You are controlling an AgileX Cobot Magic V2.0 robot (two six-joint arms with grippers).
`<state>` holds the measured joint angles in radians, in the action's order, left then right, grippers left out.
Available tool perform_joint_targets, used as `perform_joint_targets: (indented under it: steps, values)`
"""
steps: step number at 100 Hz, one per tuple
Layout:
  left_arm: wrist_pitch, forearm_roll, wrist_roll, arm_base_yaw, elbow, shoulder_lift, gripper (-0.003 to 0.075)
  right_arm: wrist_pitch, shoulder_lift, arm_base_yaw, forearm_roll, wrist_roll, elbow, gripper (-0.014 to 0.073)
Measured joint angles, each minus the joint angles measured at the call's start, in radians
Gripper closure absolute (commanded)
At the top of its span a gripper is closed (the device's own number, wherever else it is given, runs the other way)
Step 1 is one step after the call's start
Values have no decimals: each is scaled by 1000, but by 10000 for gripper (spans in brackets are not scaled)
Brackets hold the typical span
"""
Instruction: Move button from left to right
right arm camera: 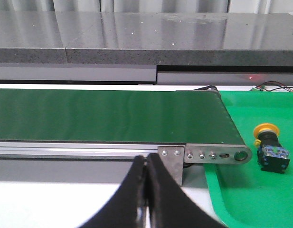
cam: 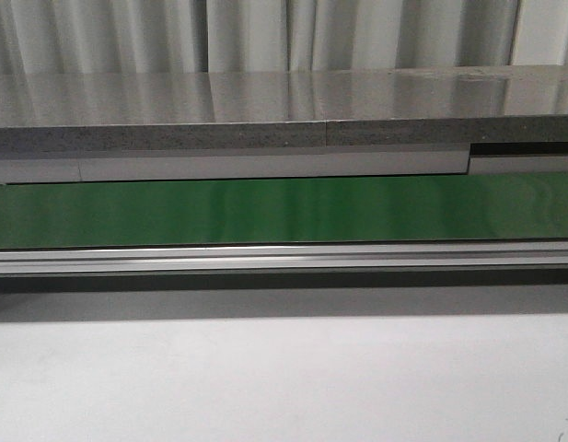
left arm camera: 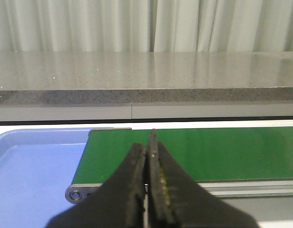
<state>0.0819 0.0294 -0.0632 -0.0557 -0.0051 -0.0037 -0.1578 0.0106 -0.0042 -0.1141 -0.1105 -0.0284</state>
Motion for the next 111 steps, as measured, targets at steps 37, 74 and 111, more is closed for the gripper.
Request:
perform_joint_targets:
  steps: [37,74,111]
  values:
    - [2,-4,-6,29,0,0,741,1,0,0,0,0,0,661]
    - [2,-4,-6,29,0,0,741,1,0,0,0,0,0,661]
    - [2,-4,-6,29,0,0,741,1,0,0,0,0,0,661]
